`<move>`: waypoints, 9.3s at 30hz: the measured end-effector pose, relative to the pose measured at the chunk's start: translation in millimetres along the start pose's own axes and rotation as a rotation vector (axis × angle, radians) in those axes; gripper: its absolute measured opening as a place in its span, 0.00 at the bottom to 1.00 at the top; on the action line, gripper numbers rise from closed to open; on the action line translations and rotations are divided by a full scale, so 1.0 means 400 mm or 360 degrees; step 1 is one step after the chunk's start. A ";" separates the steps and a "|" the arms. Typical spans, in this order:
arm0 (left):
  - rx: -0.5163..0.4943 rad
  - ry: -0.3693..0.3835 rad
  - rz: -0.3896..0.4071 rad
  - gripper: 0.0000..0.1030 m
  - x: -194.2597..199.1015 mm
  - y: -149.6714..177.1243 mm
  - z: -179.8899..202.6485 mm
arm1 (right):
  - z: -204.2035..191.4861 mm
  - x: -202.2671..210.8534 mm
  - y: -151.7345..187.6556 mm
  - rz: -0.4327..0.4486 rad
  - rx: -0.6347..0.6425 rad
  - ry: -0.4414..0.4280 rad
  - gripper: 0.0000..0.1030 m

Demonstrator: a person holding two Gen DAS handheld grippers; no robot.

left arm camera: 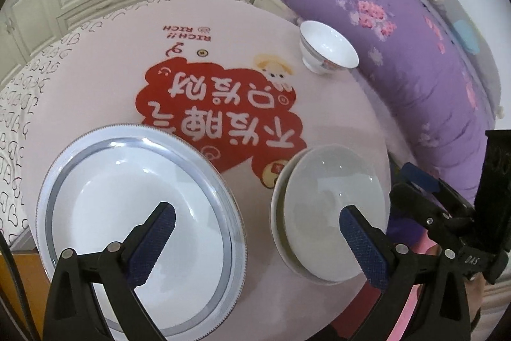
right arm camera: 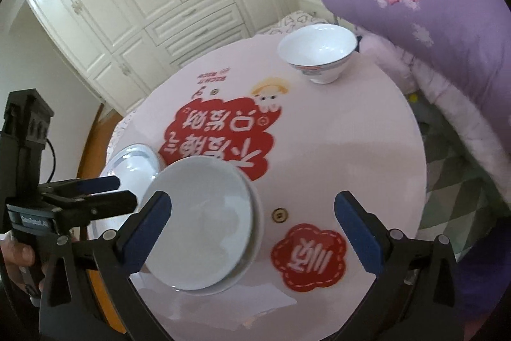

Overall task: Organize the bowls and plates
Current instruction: 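Open both grippers to release the bowl inside the first bowl, then move both grippers toward the smaller white bowl, then close both grippers on the rim of the smaller white bowl, then carry the held bowl over the nested bowls and lower it inside, then open both grippers to release the bowl into the nested bowls, then move both grippers to the rim of the stacked bowls, then close both grippers on the rim of the bowl stack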

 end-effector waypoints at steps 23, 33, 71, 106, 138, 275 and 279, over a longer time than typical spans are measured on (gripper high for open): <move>-0.0133 -0.0180 0.0280 0.99 -0.078 -0.184 0.104 | 0.215 0.010 -0.216 0.0209 -0.0151 0.0177 1.00; -0.0184 -0.0248 0.0312 0.99 -0.196 -0.281 0.148 | 0.281 -0.072 -0.293 0.0169 -0.0186 0.0166 1.00; -0.0048 -0.0022 -0.0240 0.46 -0.757 -0.435 0.150 | 0.338 -0.340 -0.337 -0.0140 -0.0234 0.0103 0.57; -0.0075 0.0074 -0.0116 0.12 -0.401 -0.351 0.132 | 0.116 -0.220 -0.295 -0.0115 -0.0078 -0.0001 0.20; -0.0214 0.0170 -0.0120 0.14 0.027 -0.076 0.122 | -0.079 0.058 -0.095 -0.0171 0.0172 -0.0202 0.20; 0.0655 0.0251 -0.0125 0.51 -0.129 0.127 -0.037 | 0.022 -0.118 0.073 -0.0400 -0.0164 -0.0305 0.42; 0.0663 0.0248 -0.0138 0.50 -0.129 0.125 -0.038 | 0.015 -0.114 0.075 -0.0389 -0.0191 -0.0270 0.42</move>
Point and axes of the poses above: each gripper's, at about its wrist camera, not at the fingertips, and x roughly against the way its jaws point, z to its right, y to its underside, the point moved 2 cm from there along -x, roughly the way its jaws point, and after that the axes turned 13 degrees about z, right-handed, at the moved point
